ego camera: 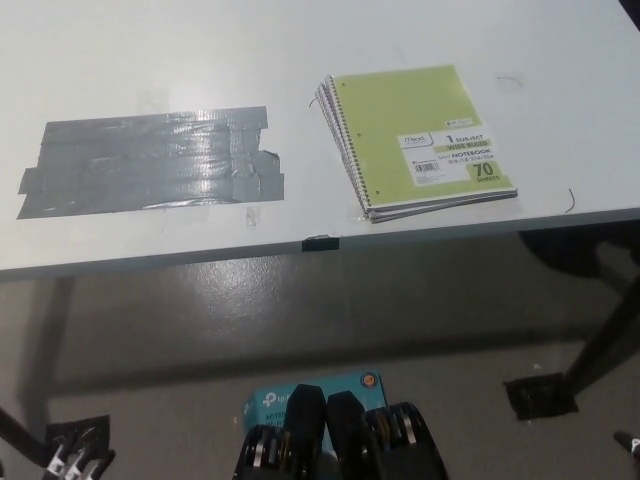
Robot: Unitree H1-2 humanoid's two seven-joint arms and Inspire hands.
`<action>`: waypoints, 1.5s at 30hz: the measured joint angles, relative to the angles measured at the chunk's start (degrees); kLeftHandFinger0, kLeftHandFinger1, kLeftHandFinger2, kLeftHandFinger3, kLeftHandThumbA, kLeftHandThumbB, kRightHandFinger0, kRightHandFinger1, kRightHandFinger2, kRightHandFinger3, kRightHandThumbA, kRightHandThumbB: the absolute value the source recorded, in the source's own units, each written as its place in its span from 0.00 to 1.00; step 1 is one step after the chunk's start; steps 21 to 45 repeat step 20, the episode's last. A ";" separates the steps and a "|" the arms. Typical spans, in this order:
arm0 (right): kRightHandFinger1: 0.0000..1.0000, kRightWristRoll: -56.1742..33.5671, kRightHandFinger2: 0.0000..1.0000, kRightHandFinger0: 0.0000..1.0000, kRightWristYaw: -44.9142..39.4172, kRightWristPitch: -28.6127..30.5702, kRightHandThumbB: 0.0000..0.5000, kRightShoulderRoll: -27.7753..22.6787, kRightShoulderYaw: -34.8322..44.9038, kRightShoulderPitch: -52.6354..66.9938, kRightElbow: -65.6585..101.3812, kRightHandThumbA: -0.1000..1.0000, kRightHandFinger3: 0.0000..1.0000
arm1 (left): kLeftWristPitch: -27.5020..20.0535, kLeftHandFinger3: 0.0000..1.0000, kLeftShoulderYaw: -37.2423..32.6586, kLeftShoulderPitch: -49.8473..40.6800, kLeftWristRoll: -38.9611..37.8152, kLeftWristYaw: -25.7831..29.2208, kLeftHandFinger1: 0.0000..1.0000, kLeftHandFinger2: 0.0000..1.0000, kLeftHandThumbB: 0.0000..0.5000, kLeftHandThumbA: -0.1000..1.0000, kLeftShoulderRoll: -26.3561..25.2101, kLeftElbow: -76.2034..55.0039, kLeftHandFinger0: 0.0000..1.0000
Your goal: The robot uses its right hand to align two notebooks stacked together until they are fully overlapped
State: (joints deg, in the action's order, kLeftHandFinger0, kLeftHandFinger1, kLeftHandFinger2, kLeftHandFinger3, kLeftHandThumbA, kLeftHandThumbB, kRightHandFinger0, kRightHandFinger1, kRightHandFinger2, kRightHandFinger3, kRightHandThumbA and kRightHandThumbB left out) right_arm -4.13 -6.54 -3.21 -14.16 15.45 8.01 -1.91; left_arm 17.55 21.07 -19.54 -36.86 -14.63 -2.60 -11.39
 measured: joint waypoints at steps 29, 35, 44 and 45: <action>1.00 -0.01 1.00 1.00 2.17 -1.19 0.72 0.75 1.69 -2.03 0.16 1.00 1.00 | 1.93 1.00 -4.67 0.96 1.74 3.38 1.00 1.00 0.86 1.00 -2.91 -1.90 1.00; 1.00 -0.01 1.00 1.00 2.17 -1.19 0.72 0.75 1.69 -2.03 0.16 1.00 1.00 | 1.93 1.00 -4.67 0.96 1.74 3.38 1.00 1.00 0.86 1.00 -2.91 -1.90 1.00; 1.00 -0.01 1.00 1.00 2.17 -1.19 0.72 0.75 1.69 -2.03 0.16 1.00 1.00 | 1.93 1.00 -4.67 0.96 1.74 3.38 1.00 1.00 0.86 1.00 -2.91 -1.90 1.00; 1.00 -0.01 1.00 1.00 2.17 -1.19 0.72 0.75 1.69 -2.03 0.16 1.00 1.00 | 1.93 1.00 -4.67 0.96 1.74 3.38 1.00 1.00 0.86 1.00 -2.91 -1.90 1.00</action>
